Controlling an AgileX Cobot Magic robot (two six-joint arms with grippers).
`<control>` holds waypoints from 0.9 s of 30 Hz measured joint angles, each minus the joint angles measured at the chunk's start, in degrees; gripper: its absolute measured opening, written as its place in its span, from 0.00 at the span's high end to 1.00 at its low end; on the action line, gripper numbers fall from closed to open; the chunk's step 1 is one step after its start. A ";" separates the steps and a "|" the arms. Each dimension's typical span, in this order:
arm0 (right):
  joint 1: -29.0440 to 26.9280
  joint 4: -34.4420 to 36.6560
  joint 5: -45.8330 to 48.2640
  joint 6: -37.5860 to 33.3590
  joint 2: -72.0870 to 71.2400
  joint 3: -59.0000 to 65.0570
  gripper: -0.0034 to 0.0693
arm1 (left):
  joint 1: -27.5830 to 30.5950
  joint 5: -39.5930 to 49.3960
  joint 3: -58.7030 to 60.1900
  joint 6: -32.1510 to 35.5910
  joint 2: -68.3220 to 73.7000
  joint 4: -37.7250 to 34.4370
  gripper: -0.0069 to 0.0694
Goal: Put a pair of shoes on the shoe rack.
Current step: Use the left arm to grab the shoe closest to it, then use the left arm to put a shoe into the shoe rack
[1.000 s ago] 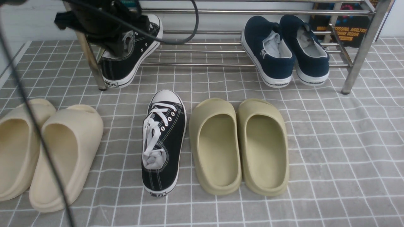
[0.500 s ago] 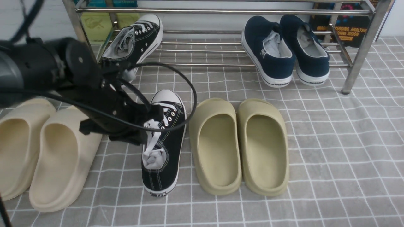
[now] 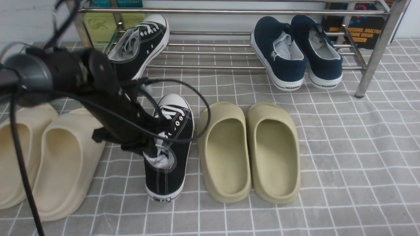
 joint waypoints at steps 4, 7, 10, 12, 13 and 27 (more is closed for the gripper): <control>0.00 0.00 0.00 0.00 0.00 0.00 0.62 | 0.00 4.32 -9.27 0.41 -1.94 -0.01 0.93; 0.00 0.00 0.00 0.00 0.00 0.00 0.62 | 0.00 5.78 -17.44 -0.20 0.62 0.92 0.93; 0.00 0.00 0.00 0.00 0.00 0.00 0.62 | 0.00 9.17 -27.01 -1.60 6.46 1.82 0.93; 0.00 0.00 0.00 0.00 0.00 0.00 0.62 | 0.00 12.35 -34.62 -2.91 12.33 2.83 0.93; 0.00 0.00 0.00 0.00 0.00 0.00 0.62 | 0.00 14.23 -39.19 -3.65 16.02 3.70 0.93; 0.00 0.00 0.00 0.00 0.00 0.00 0.62 | 0.00 15.03 -70.68 -16.20 36.88 17.74 0.93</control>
